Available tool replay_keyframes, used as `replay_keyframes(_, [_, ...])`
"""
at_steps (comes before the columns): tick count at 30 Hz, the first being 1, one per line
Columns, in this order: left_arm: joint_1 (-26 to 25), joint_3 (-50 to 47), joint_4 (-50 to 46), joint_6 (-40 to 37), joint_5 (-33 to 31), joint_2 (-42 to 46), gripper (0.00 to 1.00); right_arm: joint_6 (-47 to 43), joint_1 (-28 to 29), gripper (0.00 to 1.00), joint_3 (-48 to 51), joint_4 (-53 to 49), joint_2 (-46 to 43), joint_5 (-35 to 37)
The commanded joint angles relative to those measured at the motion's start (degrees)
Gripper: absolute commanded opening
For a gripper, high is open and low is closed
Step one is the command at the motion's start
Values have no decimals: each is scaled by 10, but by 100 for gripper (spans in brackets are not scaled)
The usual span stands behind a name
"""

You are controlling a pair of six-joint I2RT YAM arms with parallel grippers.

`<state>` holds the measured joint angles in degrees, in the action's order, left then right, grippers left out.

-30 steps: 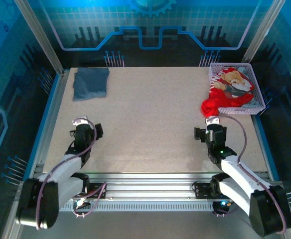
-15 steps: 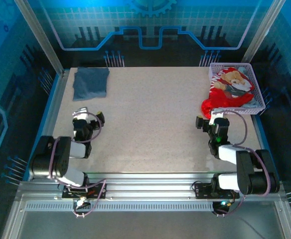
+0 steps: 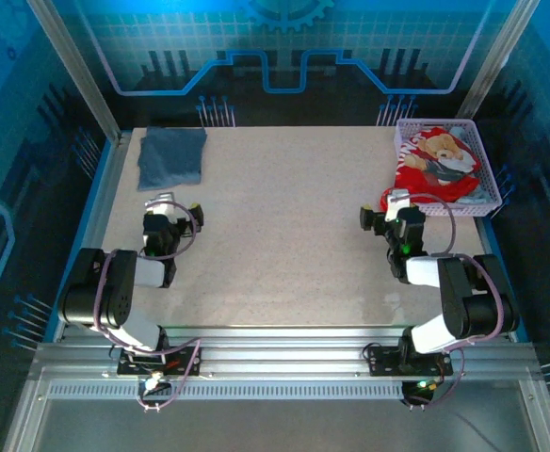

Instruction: Fold and stack the t-shirts

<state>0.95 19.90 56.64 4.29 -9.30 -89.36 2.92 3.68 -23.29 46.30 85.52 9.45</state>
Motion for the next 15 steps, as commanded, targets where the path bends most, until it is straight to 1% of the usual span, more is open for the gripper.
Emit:
replay_keyframes(1, [-2,4,-13,-13,10,7,99,-15,8,100,-4,-14,5,16])
replay_keyframes(15, [-7,6,-17,-18,3,8,99,-14,7,100,-4,-13,5,11])
